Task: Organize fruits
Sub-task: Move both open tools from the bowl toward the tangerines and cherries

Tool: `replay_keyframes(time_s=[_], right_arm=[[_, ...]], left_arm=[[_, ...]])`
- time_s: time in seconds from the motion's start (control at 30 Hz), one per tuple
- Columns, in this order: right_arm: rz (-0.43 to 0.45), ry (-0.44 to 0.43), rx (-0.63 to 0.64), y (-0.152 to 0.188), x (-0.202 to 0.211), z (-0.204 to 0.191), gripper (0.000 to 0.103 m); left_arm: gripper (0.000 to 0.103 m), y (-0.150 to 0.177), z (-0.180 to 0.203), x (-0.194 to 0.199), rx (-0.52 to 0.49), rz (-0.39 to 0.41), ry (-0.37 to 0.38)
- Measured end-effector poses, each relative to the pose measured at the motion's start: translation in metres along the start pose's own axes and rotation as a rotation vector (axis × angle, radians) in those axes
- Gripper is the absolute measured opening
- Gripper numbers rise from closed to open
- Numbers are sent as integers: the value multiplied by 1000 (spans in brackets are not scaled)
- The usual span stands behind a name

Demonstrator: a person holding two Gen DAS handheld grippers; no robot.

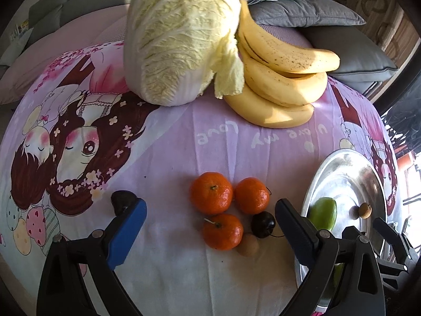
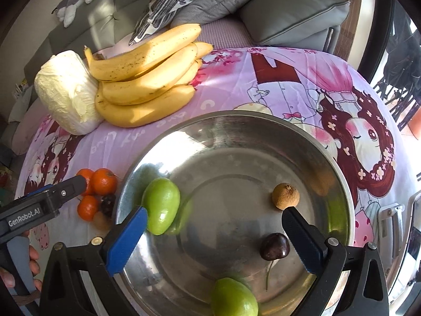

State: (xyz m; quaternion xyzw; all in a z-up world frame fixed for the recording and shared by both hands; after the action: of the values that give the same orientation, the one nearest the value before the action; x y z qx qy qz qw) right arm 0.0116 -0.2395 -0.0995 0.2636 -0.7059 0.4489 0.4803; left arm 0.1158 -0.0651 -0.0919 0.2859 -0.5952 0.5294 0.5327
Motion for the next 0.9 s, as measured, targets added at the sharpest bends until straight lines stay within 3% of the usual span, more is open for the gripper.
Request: replay_keyframes(time_s=[0.3,0.57,0.7,0.9], right_arm=[[26,-83,88,-1,5,-47,103],[23,-116,203,11,0,-87,102],[4,-167,232,17,-6,-102,92],[3,-178,263,19,-12,-114,73]], left_arm=[[98,3,-39,3,114,5,28],[98,13,-46,-4,139,-29,54],[98,18,-47,-9,173,-72,81],[97,19,-42,-13,201,-85,150]])
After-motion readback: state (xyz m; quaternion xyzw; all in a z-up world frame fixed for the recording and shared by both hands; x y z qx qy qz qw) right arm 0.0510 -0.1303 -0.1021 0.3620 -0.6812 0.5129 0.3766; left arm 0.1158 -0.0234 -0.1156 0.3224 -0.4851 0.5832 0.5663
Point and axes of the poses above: each gripper's, at about its wrist camera, not at the fingertips, and x roughly against the way its jaws point, z to its right, y to its underside, the point moved 10 cm from there along -x, roughly the way its jaws point, and after that the axes turned 4 degrees about -z, right-handed, at the moved point
